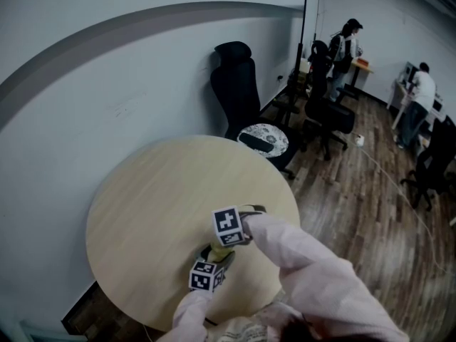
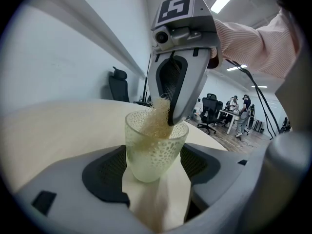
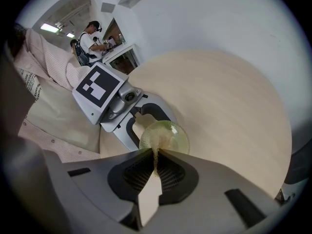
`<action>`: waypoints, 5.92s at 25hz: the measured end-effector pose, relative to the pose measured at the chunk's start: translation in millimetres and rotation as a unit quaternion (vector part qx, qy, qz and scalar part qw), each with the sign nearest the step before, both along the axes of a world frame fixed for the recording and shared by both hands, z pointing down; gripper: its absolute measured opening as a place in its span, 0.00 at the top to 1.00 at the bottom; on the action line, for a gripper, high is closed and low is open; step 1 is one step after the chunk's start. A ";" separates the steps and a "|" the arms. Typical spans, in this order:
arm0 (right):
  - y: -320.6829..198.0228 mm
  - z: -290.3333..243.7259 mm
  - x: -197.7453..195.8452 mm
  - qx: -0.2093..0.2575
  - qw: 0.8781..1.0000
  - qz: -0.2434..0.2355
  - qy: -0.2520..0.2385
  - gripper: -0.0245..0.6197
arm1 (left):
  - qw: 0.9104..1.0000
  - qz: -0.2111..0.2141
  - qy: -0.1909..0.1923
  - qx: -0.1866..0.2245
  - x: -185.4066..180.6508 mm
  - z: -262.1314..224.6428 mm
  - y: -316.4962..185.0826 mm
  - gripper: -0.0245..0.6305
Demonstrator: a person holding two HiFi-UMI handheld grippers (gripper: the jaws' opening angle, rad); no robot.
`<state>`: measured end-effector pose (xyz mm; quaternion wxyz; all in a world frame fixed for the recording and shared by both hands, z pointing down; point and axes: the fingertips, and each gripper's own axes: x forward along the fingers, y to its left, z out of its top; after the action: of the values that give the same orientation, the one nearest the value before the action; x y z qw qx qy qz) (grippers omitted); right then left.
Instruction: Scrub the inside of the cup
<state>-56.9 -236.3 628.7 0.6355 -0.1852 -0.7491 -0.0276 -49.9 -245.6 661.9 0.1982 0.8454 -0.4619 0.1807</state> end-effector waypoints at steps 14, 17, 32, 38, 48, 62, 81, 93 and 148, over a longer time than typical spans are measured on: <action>7.2 3.1 -1.3 -0.052 0.995 0.079 0.022 0.92 | 1.000 -0.001 -0.003 -0.002 -0.5 2.6 -0.7 0.44; 10.6 3.5 -2.7 -0.068 0.993 0.098 0.024 0.92 | 1.000 -0.003 -0.003 -0.004 -0.9 3.9 0.2 0.44; 17.2 5.0 -18.6 -0.156 0.956 0.248 0.028 0.92 | 1.000 -0.002 -0.010 -0.005 -1.4 5.8 1.5 0.46; 15.0 3.2 -26.1 -0.191 0.931 0.309 0.024 0.92 | 1.000 -0.002 -0.011 -0.007 -0.5 6.0 1.9 0.46; 5.0 0.2 -33.0 -0.217 0.900 0.378 0.005 0.92 | 1.000 -0.002 -0.015 -0.007 -1.5 6.6 2.9 0.46; -2.6 -1.9 -35.7 -0.226 0.878 0.421 -0.009 0.92 | 1.000 -0.004 -0.022 -0.005 -4.3 6.3 4.0 0.46; -2.6 -3.6 -32.6 -0.227 0.878 0.420 -0.024 0.92 | 1.000 -0.009 0.003 0.005 -11.4 2.4 9.4 0.45; -3.0 -19.0 -26.5 -0.226 0.879 0.417 -0.057 0.92 | 1.000 -0.014 0.015 0.019 -21.1 -12.9 24.9 0.49; 50.2 -137.4 81.3 0.011 0.668 0.410 -0.621 0.92 | 0.975 -0.148 0.050 0.157 -81.8 -144.3 107.4 0.96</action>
<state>24.4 -186.1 491.3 -0.0275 0.2082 -0.9705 0.1187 -131.7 -138.2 517.5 0.1109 0.7962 -0.5940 0.0322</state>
